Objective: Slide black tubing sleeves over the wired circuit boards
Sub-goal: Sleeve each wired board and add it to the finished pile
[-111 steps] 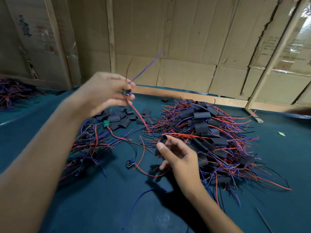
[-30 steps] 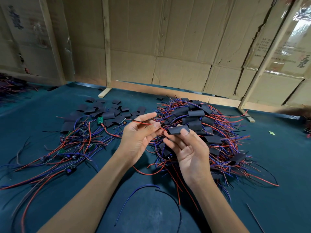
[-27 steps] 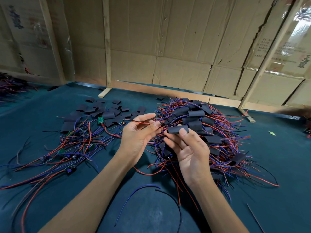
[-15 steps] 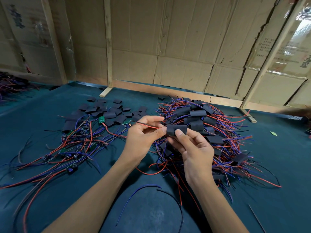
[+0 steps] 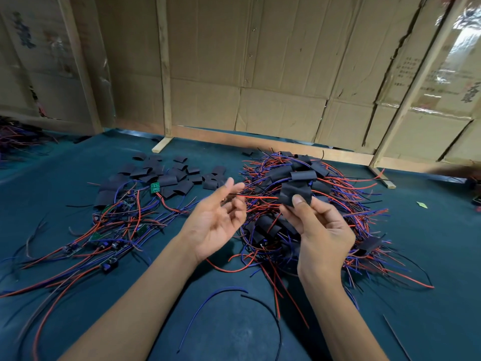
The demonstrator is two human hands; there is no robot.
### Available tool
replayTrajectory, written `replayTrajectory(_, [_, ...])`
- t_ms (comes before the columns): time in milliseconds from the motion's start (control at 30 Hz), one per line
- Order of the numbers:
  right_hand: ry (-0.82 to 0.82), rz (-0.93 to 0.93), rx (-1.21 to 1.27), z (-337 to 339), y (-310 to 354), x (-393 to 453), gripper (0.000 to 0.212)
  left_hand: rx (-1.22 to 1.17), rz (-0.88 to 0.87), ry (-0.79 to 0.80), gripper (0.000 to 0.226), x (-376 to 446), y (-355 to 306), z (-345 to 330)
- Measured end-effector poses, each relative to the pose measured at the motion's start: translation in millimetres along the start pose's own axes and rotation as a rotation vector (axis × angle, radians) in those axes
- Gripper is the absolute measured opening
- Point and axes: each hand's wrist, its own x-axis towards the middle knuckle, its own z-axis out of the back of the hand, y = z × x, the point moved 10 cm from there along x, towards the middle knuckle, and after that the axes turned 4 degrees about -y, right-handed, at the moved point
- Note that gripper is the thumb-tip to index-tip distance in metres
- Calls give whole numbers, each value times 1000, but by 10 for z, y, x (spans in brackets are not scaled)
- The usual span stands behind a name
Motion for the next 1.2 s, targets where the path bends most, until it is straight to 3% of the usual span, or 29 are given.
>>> replayTrajectory(100, [-42,20,-2,47,29,15,10,-161,-66,-53,26,23,-123,76])
replayTrajectory(200, [-30,20,-5,39,37,18,10,-144,-139,-89,10,24,-203,101])
replayTrajectory(367, [88,-48,64,-93,-31,-13,24,62,-166,-62,29,6,-167,57])
replayTrajectory(567, [213,-61,-42,-231,-91,-105,20,136,-182,36,14,-20,-81,-100])
replayTrajectory(867, [256,-345,253,-295,-202,-137,25,123,-149,111,22,-39,-25,-183])
replayTrajectory(1067, [333,-96,-28,-408,-66,-213,21,156,-140,129,22,-76,-5,-211])
replayTrajectory(1200, [280,-64,-42,-348,-39,-198,22,154,-148,155,23,-106,-31,-244])
